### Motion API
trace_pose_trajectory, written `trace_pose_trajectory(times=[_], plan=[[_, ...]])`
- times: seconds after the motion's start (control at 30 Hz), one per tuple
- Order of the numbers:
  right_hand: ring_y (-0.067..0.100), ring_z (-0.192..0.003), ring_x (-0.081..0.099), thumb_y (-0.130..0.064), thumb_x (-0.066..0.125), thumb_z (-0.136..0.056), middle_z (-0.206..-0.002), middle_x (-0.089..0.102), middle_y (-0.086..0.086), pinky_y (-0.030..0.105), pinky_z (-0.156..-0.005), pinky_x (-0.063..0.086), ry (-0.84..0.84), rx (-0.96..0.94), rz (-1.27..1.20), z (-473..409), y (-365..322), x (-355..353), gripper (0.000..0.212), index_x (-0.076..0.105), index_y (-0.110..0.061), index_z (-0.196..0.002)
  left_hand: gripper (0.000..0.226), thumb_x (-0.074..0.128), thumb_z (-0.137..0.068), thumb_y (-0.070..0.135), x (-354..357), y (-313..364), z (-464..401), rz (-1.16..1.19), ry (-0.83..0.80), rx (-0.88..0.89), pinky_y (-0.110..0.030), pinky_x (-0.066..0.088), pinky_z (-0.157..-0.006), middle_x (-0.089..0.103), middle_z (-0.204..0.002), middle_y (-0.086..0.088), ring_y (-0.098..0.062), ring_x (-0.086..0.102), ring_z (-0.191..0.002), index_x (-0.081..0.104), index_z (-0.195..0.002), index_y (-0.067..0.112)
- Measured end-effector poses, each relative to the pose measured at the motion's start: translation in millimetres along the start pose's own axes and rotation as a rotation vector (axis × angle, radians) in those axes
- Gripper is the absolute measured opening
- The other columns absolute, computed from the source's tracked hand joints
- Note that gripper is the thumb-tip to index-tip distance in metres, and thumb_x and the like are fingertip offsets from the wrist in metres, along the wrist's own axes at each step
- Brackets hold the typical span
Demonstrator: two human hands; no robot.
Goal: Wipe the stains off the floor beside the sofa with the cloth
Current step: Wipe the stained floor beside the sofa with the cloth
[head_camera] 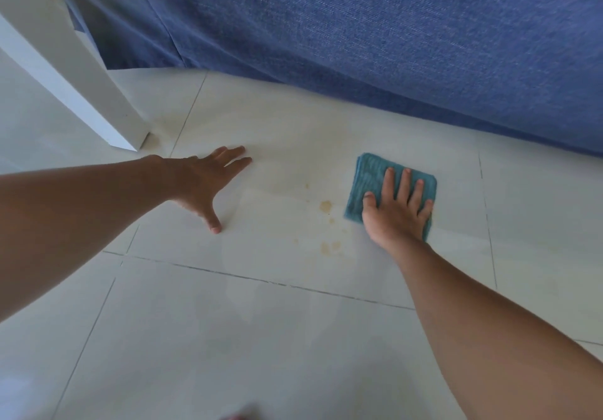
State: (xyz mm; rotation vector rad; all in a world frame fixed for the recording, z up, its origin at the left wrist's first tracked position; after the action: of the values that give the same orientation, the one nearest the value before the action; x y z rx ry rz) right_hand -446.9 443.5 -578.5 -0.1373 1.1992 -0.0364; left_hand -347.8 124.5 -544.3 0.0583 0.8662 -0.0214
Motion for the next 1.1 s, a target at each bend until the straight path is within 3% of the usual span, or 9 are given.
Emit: trace_pose_trajectory(times=[0.3,0.57,0.83,1.1], plan=[[0.031,-0.151,-0.027,-0.05,0.016,-0.099,-0.165,-0.028,0.003,0.057,-0.119,-0.017,-0.075,-0.112,0.011,-14.5,-89.7,4.0,0.071,-0.014,-0.025,-0.158,0.157,0.084,-0.048,0.069,17.1,-7.9,11.8,0.031,-0.013,0.055,-0.053,-0.003,-0.121,-0.038,-0.157,0.005,-0.019,-0.029,-0.148,-0.026,-0.152,0.029],[0.032,-0.15,-0.029,-0.05,0.014,-0.1,-0.164,-0.031,0.004,0.057,-0.119,-0.018,-0.094,-0.314,0.049,1.9,-166.5,22.1,0.07,-0.016,-0.024,-0.157,0.159,0.084,-0.045,0.071,19.2,-13.4,17.4,0.113,0.065,0.065,-0.049,-0.003,-0.123,-0.028,-0.16,0.006,-0.015,-0.017,-0.151,-0.023,-0.152,0.024],[0.029,-0.152,-0.024,-0.051,0.014,-0.099,-0.167,-0.022,0.002,0.054,-0.121,-0.015,0.002,-0.359,0.015,29.8,-169.8,37.9,0.069,-0.012,-0.026,-0.158,0.156,0.079,-0.048,0.075,20.9,-16.8,22.3,0.114,0.084,0.069,-0.047,-0.002,-0.124,-0.025,-0.162,0.005,-0.013,-0.015,-0.151,-0.02,-0.154,0.02],[0.028,-0.155,-0.013,-0.05,0.022,-0.099,-0.17,-0.005,0.003,0.053,-0.124,-0.006,0.136,-0.353,-0.07,101.7,-143.4,57.7,0.068,0.006,-0.025,-0.161,0.155,0.078,-0.048,0.076,19.5,-14.7,24.3,0.078,0.063,0.065,-0.049,-0.001,-0.123,-0.028,-0.161,0.003,-0.015,-0.018,-0.151,-0.021,-0.154,0.021]])
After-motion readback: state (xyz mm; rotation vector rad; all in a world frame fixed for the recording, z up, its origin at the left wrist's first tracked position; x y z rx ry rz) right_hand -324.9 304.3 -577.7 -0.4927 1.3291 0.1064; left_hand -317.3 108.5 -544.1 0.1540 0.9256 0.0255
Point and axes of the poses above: each hand's wrist, its own z-axis away from the middle knuckle, its own x-axis out of the palm, y = z × x, the point moved 4 cm from there along -z, towards the middle knuckle
